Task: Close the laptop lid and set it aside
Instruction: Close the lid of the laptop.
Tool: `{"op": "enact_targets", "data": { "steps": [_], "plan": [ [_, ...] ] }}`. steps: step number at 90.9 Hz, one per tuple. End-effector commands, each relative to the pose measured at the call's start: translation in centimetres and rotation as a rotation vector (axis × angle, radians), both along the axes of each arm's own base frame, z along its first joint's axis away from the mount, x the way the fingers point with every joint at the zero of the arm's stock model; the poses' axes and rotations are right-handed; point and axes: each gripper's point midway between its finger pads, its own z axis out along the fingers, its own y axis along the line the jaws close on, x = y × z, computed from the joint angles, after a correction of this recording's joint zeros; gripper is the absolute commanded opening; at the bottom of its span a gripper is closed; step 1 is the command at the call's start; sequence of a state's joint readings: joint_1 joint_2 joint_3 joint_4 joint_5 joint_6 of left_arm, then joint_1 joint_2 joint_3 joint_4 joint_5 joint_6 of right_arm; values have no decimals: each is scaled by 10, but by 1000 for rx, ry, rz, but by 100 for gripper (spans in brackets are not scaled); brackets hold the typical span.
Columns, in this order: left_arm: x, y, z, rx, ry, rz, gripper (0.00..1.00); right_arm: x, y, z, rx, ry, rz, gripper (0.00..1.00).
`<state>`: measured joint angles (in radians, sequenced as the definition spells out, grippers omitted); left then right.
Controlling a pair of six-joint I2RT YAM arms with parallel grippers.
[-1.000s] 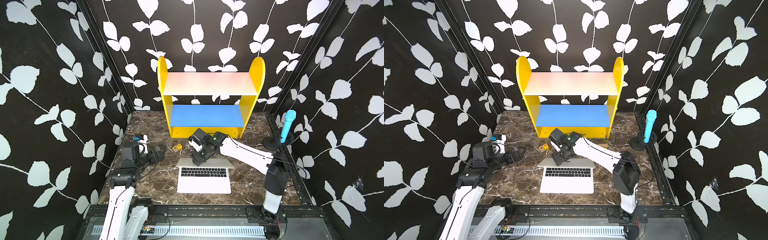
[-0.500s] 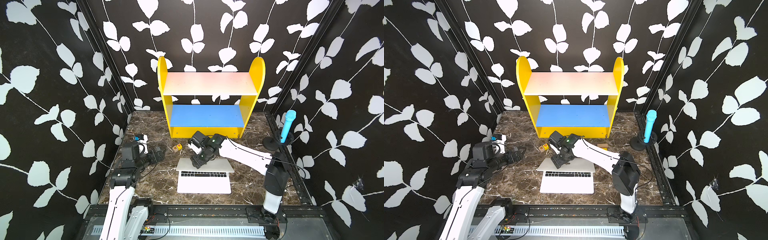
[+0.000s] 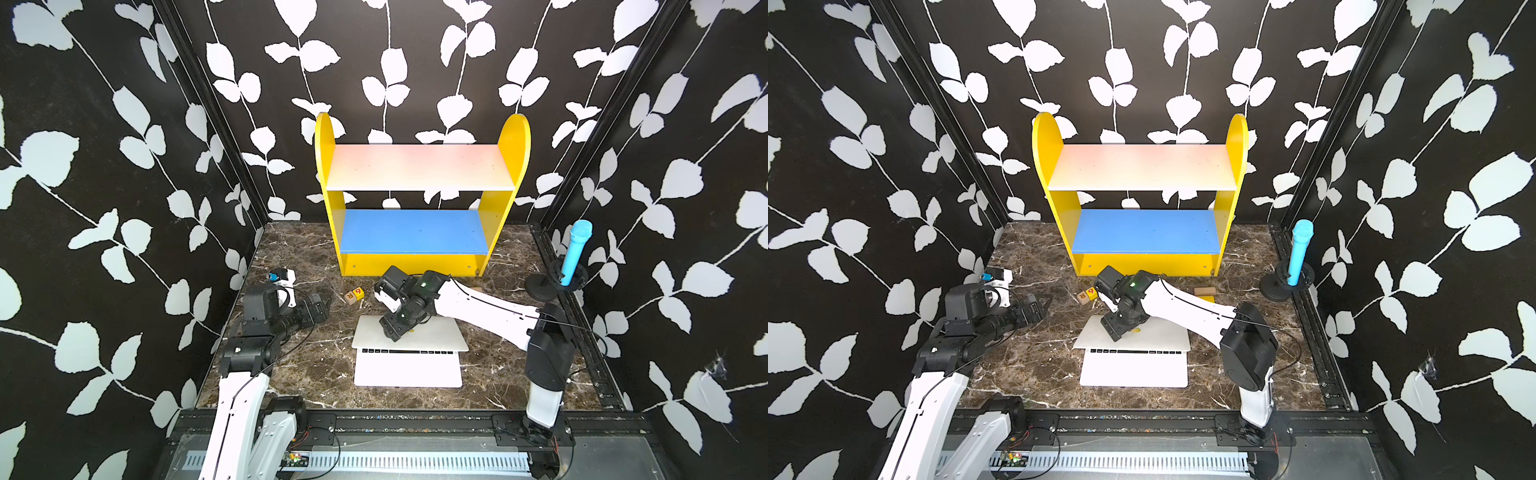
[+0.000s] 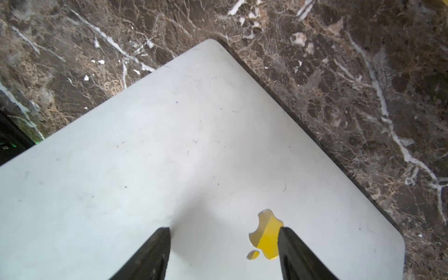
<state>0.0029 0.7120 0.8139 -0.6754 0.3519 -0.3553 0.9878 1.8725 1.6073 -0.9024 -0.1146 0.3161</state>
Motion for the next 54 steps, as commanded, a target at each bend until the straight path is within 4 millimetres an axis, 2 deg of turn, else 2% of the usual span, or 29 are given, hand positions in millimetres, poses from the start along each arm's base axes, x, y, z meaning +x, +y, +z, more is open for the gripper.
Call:
{"op": "enact_targets", "data": {
  "steps": [1,54],
  "plan": [
    [-1,-1,-3,-4,-3,-9,98,-13,-6,-20,-62,44,28,72],
    [0,-1,-3,-4,-1,-9,98,-17,-12,-52,-130,85,32,73]
  ]
}}
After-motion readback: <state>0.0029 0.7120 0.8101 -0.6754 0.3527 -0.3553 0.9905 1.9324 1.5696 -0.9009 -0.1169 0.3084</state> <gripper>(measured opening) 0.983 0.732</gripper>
